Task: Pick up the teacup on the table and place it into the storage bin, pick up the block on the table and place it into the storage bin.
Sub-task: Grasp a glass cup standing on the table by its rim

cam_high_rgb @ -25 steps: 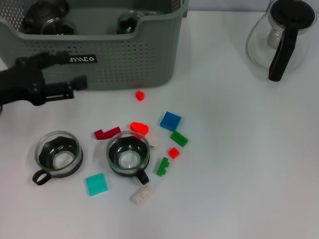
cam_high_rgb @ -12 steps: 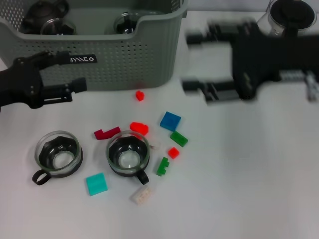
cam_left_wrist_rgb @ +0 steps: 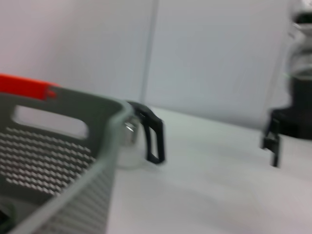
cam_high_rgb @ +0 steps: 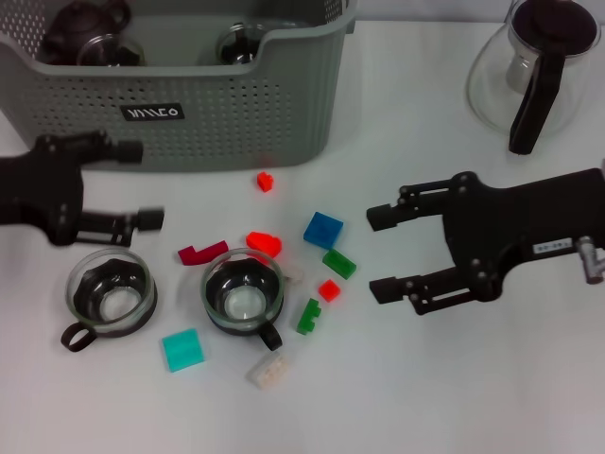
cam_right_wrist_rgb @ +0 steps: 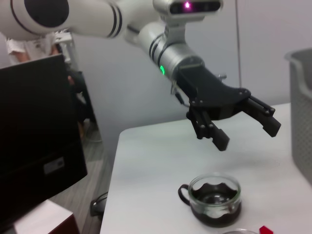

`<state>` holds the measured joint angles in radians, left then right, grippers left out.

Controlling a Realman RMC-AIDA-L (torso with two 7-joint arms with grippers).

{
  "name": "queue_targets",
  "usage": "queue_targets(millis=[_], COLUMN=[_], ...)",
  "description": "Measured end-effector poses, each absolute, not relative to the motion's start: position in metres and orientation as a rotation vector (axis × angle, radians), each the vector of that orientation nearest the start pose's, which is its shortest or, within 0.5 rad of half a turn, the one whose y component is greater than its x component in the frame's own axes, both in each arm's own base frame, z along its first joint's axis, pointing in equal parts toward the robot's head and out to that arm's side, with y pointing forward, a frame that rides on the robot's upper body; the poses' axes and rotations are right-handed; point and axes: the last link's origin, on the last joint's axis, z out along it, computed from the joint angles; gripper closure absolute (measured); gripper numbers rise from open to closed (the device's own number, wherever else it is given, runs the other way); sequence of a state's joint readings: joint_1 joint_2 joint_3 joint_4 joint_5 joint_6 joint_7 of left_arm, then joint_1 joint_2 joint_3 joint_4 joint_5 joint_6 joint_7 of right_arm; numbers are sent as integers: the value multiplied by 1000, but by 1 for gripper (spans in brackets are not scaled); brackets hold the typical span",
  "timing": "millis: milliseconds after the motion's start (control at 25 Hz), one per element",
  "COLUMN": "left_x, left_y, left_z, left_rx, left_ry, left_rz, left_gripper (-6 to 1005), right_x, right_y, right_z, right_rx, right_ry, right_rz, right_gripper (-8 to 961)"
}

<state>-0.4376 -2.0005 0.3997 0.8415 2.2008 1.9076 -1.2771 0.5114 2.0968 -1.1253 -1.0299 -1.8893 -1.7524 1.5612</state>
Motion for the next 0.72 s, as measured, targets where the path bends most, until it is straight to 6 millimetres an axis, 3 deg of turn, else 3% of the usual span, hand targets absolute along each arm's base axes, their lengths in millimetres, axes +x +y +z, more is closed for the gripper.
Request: queue_targets(millis=[280,440,480,720], left_x=[-295,-285,-279,-268], left_y=[270,270,271,274], left_z=[90,91,89,83], left_rx=[-2905,-2985,-3029,-3060], left_ry=[-453,-495,-526,-516], left_rz=[-430,-302,-197,-32], left_gripper=[98,98,98,98], right_x=[171,166,165,161], right_y=[312,320,321,327], right_z=[-26,-29,-29,-30], right_rx=[-3235,-3213,-3207,-3185], right_ry=[109,106,108,114], right_rz=[533,515,512,516], right_gripper=[149,149,149,149])
